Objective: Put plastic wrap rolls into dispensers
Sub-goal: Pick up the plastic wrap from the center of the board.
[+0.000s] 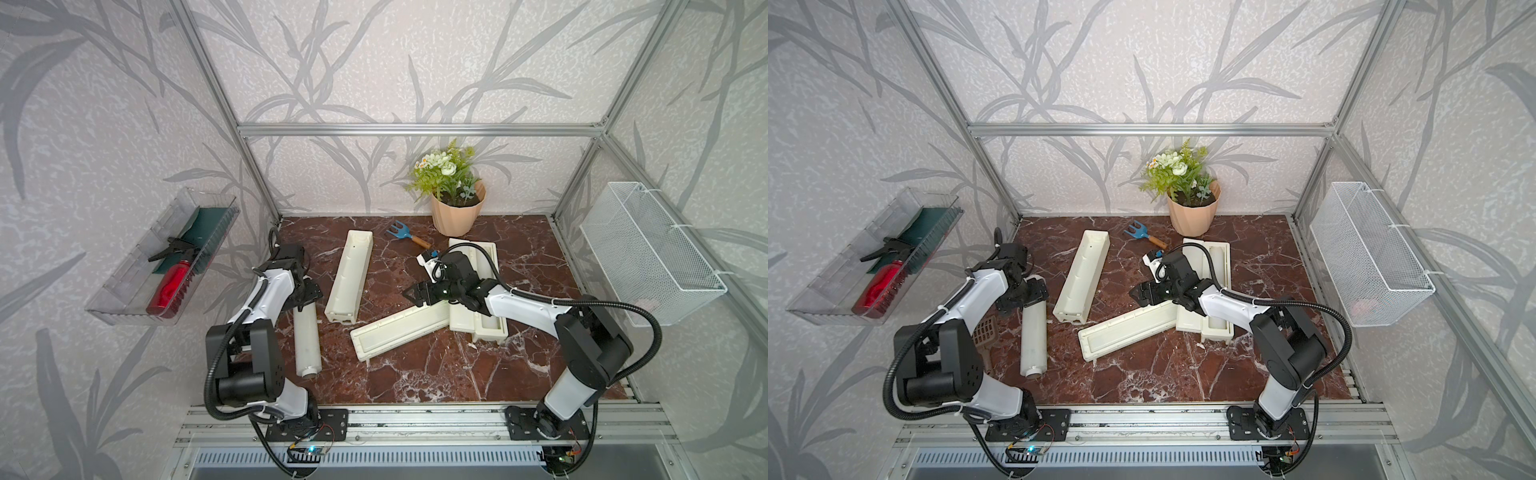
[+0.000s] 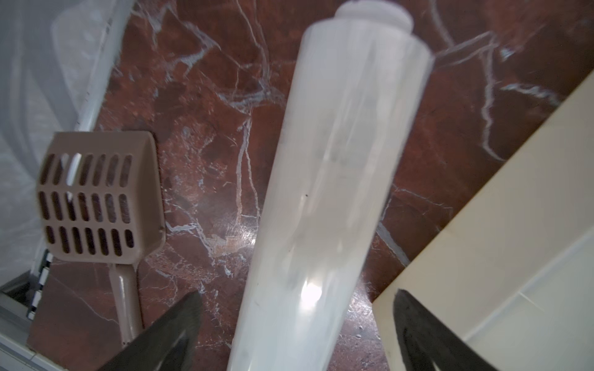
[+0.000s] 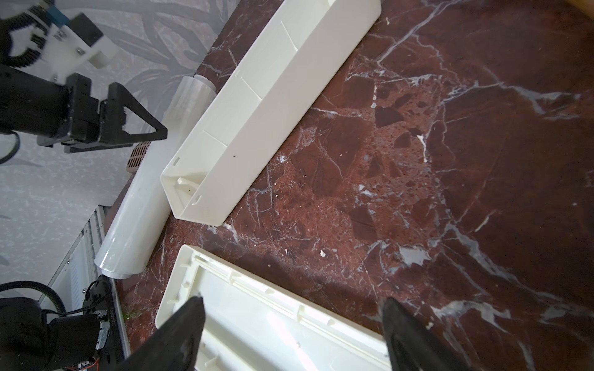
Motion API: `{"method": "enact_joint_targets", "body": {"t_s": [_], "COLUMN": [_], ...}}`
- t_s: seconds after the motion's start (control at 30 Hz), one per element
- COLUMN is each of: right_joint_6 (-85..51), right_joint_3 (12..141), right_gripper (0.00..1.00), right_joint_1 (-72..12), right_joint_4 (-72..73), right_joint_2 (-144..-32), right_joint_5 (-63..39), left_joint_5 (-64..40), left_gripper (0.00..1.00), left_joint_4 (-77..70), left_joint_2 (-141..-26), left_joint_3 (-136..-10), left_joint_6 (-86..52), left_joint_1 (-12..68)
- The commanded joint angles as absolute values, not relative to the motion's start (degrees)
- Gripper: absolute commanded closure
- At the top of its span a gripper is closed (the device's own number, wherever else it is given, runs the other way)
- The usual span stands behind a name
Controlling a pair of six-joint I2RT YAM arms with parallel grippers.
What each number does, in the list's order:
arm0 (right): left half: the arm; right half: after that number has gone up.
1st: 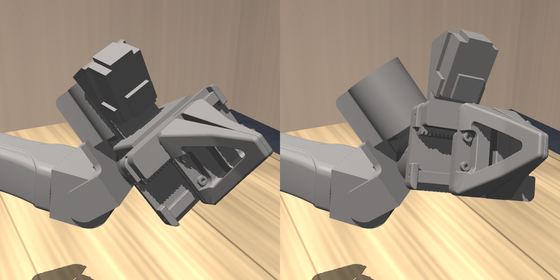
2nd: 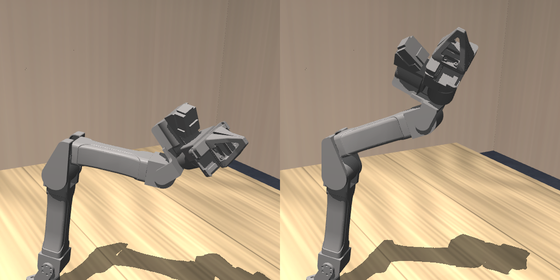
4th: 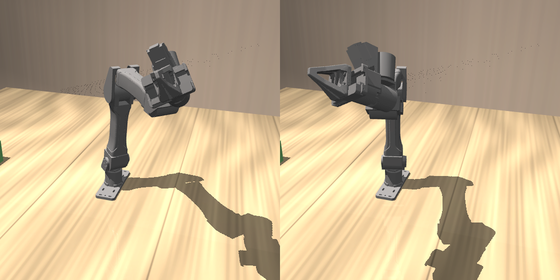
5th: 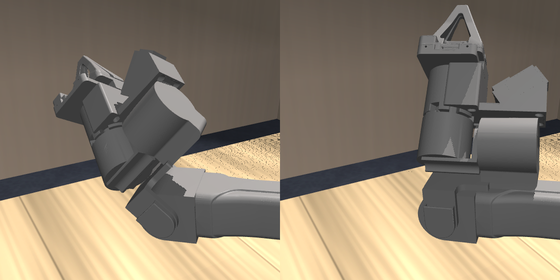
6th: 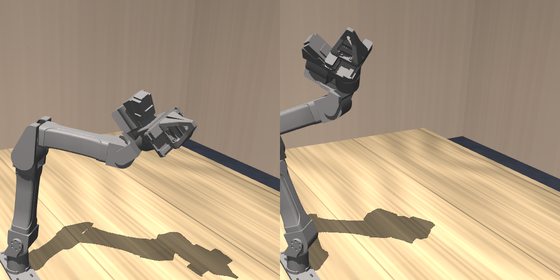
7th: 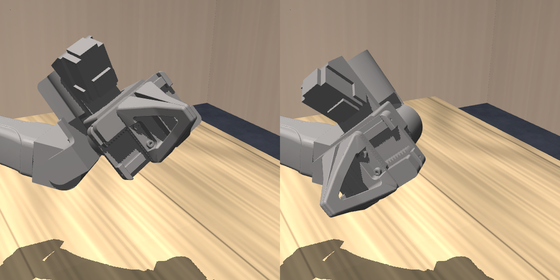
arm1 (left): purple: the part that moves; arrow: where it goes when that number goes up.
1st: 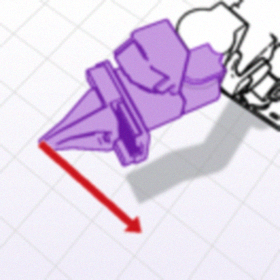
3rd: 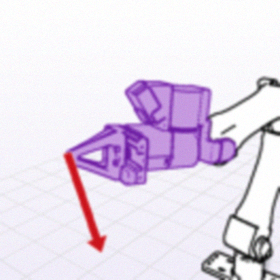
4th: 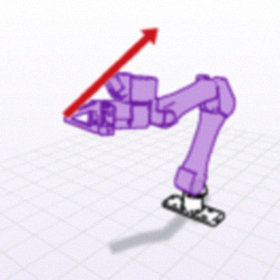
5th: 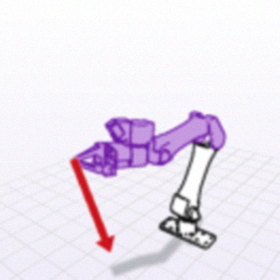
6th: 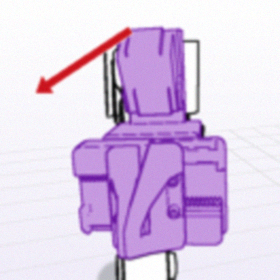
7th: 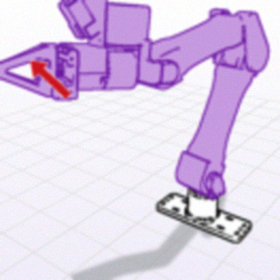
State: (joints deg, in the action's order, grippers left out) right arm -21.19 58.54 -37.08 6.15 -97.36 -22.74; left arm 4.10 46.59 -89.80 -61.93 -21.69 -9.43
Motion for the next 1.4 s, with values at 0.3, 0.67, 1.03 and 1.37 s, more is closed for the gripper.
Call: {"method": "enact_joint_targets", "body": {"t_s": [0.3,0.67,1.03,1.37], "right_joint_6": [-22.05,-22.06,-22.41,-22.59], "right_joint_3": [62.23,64.07,64.14,65.38], "right_gripper": [0.14,0.15,0.16,0.17], "right_joint_1": [-36.56,-36.74,-36.91,-36.96], "right_joint_4": [6.76,5.21,4.05,1.82], "right_joint_2": [-100.97,-101.74,-100.99,-99.84], "right_joint_5": [-21.82,-21.66,-22.34,-22.86], "left_joint_5": [-1.99,-1.95,-2.50,-0.09], "left_gripper": [0.23,0.60,0.75,0.76], "left_joint_4": [46.72,47.49,54.84,61.26], "left_joint_2": [-102.75,-106.94,-91.94,-99.45], "left_joint_3": [-67.15,-70.19,-81.52,-105.02], "left_joint_6": [-14.37,-11.41,-8.63,-3.36], "left_joint_1": [-11.43,-11.34,-9.50,-1.50]}}
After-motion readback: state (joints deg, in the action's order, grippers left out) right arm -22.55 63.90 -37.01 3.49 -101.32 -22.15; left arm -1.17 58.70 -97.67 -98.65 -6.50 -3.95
